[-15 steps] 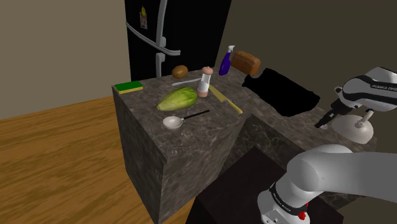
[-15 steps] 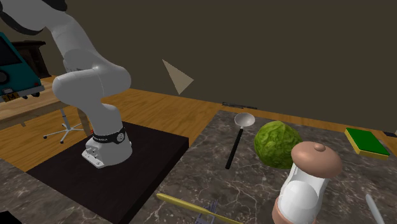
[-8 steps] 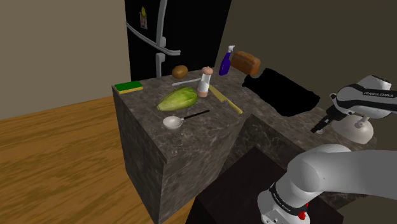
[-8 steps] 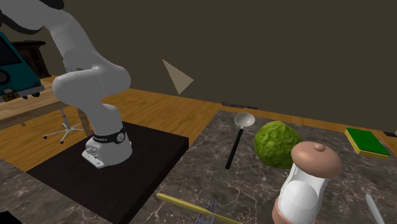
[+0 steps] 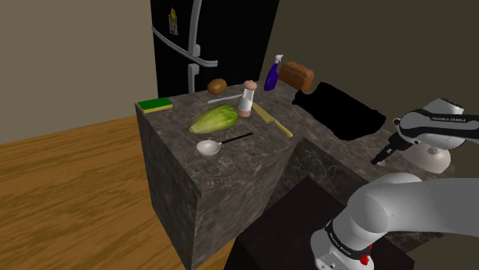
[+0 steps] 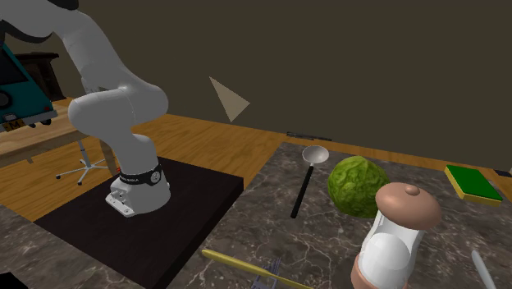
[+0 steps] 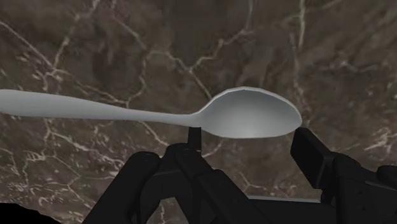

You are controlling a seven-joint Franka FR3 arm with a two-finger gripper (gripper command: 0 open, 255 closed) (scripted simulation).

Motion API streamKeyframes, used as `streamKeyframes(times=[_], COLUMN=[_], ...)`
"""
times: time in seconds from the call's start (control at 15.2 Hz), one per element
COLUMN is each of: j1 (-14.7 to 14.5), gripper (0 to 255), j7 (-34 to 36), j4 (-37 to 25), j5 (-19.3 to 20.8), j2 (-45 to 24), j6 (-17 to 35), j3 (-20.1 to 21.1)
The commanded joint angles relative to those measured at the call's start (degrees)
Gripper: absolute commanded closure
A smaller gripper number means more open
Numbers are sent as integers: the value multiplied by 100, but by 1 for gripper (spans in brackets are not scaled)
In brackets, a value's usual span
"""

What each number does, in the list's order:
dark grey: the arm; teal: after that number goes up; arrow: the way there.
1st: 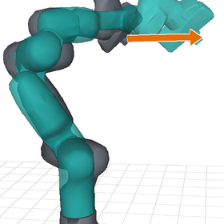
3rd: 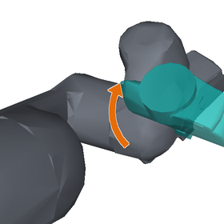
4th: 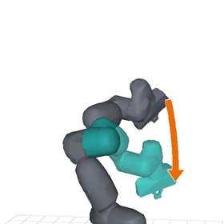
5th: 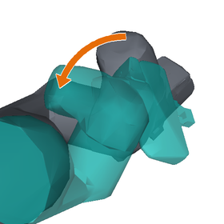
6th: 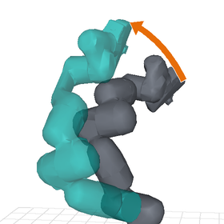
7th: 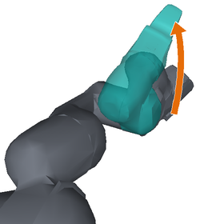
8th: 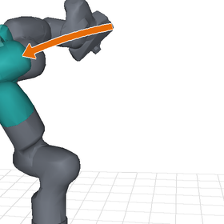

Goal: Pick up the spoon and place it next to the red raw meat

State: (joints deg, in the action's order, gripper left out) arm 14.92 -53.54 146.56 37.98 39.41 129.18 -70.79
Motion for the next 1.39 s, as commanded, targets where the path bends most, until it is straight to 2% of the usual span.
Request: streamKeyframes(times=[0.0, 0.2, 0.26, 0.59, 0.86, 1.32], j1=[-5, -4, -4, -4, 427, 426], gripper=[255, 255, 0, 0, 0, 0], j7=[2, 1, 1, 1, -64, -63], j4=[4, 3, 3, 3, -287, -287], j5=[2, 2, 2, 2, -232, -231], j2=[-4, -4, -4, -4, 412, 413], j6=[10, 8, 8, 8, -843, -844], j3=[-7, -6, -6, -6, 745, 744])
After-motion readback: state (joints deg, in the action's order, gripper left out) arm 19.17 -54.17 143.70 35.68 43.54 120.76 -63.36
